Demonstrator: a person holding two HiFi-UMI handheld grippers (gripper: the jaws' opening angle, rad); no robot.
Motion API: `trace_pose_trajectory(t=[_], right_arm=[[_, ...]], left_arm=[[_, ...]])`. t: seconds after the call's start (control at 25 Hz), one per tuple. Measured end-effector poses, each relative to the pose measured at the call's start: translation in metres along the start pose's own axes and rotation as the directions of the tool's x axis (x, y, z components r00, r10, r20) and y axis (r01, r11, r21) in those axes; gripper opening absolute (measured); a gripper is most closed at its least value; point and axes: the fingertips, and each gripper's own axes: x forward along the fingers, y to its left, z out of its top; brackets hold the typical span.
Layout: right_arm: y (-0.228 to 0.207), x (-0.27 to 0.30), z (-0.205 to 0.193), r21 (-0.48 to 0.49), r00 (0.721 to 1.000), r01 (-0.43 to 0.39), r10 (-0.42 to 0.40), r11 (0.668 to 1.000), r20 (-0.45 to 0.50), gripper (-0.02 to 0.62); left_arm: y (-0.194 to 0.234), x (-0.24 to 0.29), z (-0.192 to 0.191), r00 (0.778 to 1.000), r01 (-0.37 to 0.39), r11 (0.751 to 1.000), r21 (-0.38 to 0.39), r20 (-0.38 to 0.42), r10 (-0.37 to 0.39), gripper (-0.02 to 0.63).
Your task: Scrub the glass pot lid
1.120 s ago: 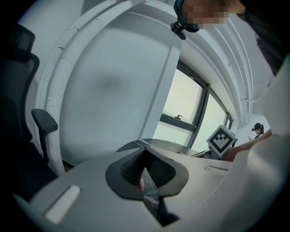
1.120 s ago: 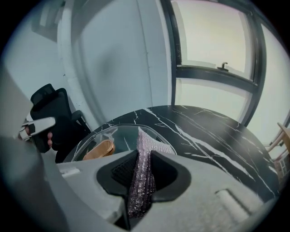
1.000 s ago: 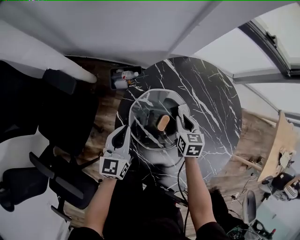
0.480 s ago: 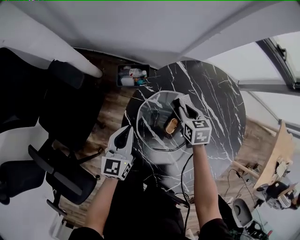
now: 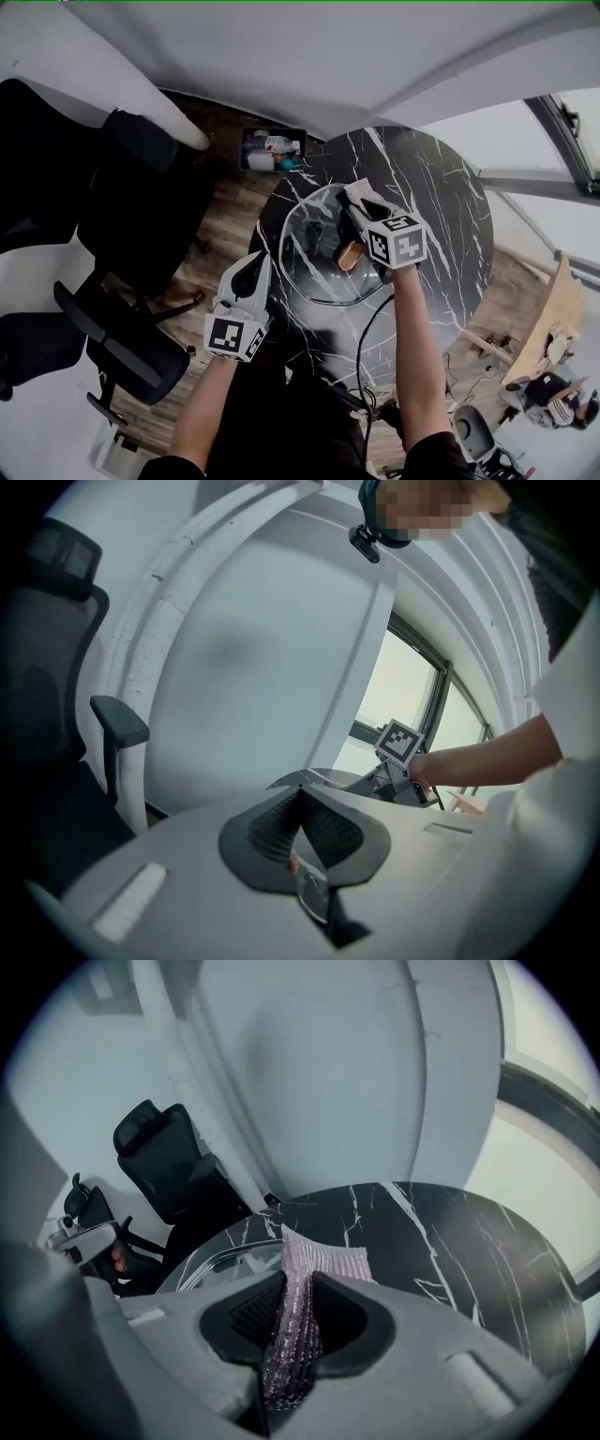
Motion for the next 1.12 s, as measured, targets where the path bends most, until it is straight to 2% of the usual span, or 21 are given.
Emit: trace_pose_trajectory(t=[0.36, 0.68, 0.92, 1.12], right_arm=[[0.036, 0.025, 0.028, -0.125, 0.992, -0.104, 0.093, 0.987, -0.085, 0.086], [0.088, 0.033, 0.029, -0.214, 0.962, -0.255, 0.224, 0.943, -0.159, 0.086], [0.123, 0.031, 0.013, -0.289, 0.946, -0.306, 0.254, 0.907, -0.203, 0.086], [0.144, 0.026, -0.006, -0.348, 0.944, -0.311, 0.244, 0.885, -0.224, 0.086]], left_arm=[[0.002, -0.003, 0.001, 1.000, 0.001, 1.000, -0.009, 0.006, -0.001, 0.002], [0.014, -0.009, 0.006, 1.000, -0.018, 1.000, -0.019, 0.016, 0.019, 0.002], [0.025, -0.016, 0.013, 0.999, -0.034, 0.999, -0.027, 0.028, 0.035, 0.002], [0.026, -0.021, 0.013, 0.999, -0.027, 1.000, -0.015, 0.029, 0.027, 0.002]])
